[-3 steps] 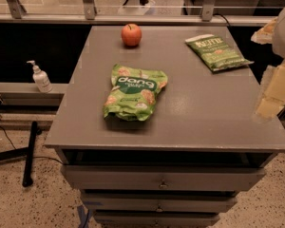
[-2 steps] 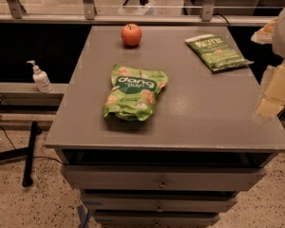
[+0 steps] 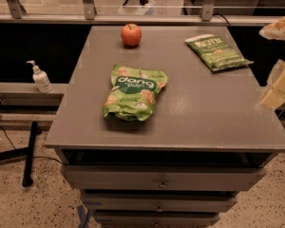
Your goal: Move green jalapeno chip bag near green rice chip bag
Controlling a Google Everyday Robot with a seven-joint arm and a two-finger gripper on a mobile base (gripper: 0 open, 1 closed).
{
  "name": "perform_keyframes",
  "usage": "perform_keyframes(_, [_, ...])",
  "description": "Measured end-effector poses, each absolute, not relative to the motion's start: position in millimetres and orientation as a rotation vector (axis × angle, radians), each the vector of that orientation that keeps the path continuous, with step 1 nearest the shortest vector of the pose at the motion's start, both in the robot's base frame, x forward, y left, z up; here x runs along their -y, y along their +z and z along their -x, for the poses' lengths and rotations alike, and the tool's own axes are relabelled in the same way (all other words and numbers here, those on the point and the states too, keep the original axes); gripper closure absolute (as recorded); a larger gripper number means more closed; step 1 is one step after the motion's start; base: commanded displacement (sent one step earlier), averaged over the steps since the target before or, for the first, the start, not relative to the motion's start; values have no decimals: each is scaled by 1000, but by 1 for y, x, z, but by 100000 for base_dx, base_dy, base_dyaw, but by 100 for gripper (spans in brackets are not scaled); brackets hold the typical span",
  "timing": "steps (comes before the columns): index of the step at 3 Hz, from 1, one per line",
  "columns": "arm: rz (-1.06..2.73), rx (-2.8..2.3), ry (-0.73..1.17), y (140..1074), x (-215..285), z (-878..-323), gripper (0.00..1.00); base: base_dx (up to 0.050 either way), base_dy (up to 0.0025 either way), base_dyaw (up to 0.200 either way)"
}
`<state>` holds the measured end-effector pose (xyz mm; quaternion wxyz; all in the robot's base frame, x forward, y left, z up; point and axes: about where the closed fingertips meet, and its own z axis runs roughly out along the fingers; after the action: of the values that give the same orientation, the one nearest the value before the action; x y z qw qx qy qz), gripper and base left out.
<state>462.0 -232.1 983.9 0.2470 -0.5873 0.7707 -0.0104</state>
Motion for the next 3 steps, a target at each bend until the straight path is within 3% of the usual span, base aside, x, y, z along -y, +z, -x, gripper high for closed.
perform_keyframes(3, [1310, -1976, -52, 935, 247, -615, 0, 0, 0, 0])
